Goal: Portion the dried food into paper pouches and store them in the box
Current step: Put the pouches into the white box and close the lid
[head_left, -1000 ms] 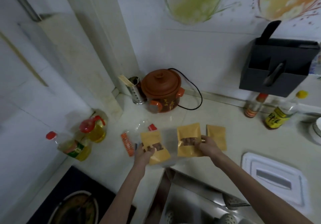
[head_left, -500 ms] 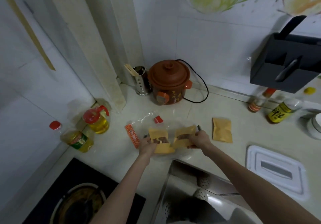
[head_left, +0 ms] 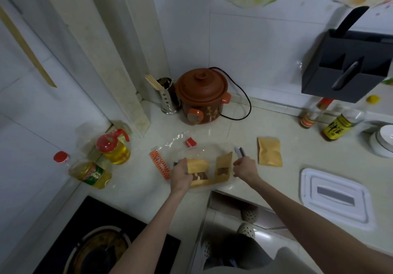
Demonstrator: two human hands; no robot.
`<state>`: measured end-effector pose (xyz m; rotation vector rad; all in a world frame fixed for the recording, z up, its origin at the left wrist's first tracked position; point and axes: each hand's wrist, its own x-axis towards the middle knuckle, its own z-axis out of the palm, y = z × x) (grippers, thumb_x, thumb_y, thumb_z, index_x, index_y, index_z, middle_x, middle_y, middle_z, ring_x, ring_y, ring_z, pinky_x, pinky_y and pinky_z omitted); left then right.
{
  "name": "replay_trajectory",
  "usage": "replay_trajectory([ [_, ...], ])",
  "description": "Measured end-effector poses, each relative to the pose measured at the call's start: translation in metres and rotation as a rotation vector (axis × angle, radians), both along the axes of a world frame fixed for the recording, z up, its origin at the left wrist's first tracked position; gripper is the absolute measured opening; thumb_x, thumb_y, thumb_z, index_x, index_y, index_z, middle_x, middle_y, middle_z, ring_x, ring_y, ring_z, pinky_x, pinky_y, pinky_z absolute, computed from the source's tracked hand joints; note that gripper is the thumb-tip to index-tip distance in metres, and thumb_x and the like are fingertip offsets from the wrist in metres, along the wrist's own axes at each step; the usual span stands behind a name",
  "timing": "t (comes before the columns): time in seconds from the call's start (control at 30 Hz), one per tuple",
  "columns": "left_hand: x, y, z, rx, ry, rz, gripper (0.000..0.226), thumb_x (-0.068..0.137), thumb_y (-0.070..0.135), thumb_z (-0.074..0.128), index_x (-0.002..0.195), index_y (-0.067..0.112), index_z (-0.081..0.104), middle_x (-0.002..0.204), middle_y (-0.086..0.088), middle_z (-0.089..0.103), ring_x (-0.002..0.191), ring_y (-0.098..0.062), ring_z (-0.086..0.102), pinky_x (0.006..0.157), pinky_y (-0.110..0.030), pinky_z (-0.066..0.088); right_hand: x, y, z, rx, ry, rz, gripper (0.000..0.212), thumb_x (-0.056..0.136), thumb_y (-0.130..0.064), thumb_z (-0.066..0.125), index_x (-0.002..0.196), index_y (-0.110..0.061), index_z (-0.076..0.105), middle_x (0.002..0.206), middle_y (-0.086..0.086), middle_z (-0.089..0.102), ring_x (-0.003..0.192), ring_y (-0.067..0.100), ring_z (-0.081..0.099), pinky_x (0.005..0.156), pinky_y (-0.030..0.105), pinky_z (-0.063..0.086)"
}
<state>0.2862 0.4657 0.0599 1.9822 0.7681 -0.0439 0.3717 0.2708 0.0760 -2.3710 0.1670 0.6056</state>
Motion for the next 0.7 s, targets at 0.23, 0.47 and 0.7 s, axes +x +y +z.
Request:
replay_trajectory([
  [0.23,-0.024,-0.006,0.000,0.196,-0.010,-0.062,0.059,0.089,-0.002,0.056,0.145,0.009,0.040,0.141,-0.012,0.049,0.131,-0.030,0.046,0.102,-0.031,0.042,-0.010,-0.020,-0.011,-0.078,-0.030,0.206,0.041,0.081,-0.001,0.051,0.120,-0.005,0.062,0.122,0.013,0.062,0.109,0.028,0.059,0.091,0.033,0.051],
  [0.47,-0.015,-0.015,0.001,0.221,-0.072,-0.100,0.058,0.080,-0.001,0.067,0.134,0.014,0.053,0.116,-0.008,0.065,0.107,-0.028,0.063,0.083,-0.031,0.053,-0.002,-0.040,-0.015,-0.003,-0.085,0.163,0.040,0.079,0.002,0.050,0.115,-0.005,0.066,0.108,0.014,0.069,0.097,0.025,0.065,0.084,0.026,0.052],
  [0.7,0.012,-0.036,-0.006,0.133,-0.071,-0.068,0.052,0.079,0.002,0.071,0.128,0.011,0.058,0.115,-0.006,0.066,0.105,-0.021,0.062,0.085,-0.034,0.054,0.027,-0.075,-0.010,0.060,-0.173,0.084,0.033,0.079,0.006,0.048,0.100,-0.004,0.071,0.099,0.015,0.071,0.082,0.024,0.064,0.069,0.026,0.049],
])
